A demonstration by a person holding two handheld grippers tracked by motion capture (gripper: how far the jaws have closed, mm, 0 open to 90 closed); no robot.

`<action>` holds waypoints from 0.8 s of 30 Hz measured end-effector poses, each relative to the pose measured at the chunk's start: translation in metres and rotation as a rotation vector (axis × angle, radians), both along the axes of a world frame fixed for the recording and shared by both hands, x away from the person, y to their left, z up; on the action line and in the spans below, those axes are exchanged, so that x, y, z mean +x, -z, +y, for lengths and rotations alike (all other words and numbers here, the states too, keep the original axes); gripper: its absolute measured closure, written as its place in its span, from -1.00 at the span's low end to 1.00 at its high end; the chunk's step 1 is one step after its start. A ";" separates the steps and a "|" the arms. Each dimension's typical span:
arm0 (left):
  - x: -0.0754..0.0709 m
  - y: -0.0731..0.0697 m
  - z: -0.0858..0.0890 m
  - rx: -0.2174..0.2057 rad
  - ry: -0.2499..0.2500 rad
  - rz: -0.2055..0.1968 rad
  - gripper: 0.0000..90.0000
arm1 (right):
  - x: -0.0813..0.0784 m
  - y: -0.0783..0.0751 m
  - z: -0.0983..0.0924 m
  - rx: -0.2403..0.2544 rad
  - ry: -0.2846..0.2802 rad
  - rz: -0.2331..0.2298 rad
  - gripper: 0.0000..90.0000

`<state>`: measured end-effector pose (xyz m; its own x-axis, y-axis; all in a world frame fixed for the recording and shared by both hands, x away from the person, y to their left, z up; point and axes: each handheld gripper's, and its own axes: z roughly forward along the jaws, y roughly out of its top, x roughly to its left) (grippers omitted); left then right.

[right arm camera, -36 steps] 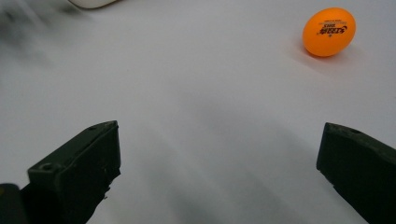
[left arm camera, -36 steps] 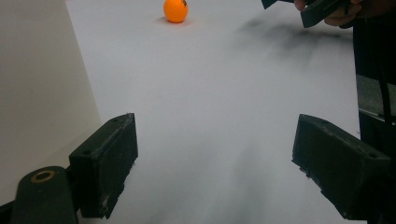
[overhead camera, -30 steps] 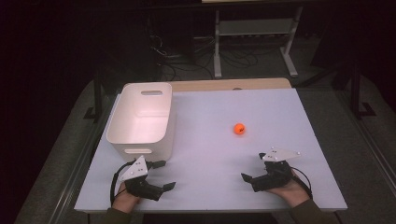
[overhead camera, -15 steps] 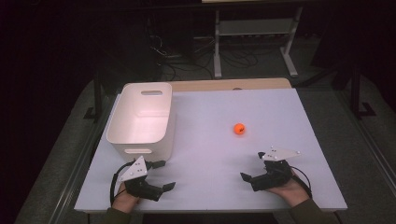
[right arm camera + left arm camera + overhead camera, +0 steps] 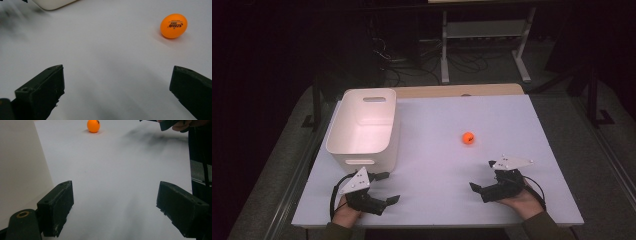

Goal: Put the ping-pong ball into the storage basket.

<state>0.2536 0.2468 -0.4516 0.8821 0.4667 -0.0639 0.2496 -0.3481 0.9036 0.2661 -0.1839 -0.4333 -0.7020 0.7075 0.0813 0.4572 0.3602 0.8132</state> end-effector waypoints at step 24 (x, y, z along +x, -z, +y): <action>0.000 0.000 0.000 -0.004 -0.003 -0.002 -0.69 | 0.010 -0.005 -0.001 0.001 0.018 -0.019 -1.00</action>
<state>0.2533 0.2466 -0.4517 0.8806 0.4694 -0.0643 0.2492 -0.3435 0.9055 0.2765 -0.1850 -0.4286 -0.6906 0.7200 0.0683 0.4478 0.3516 0.8221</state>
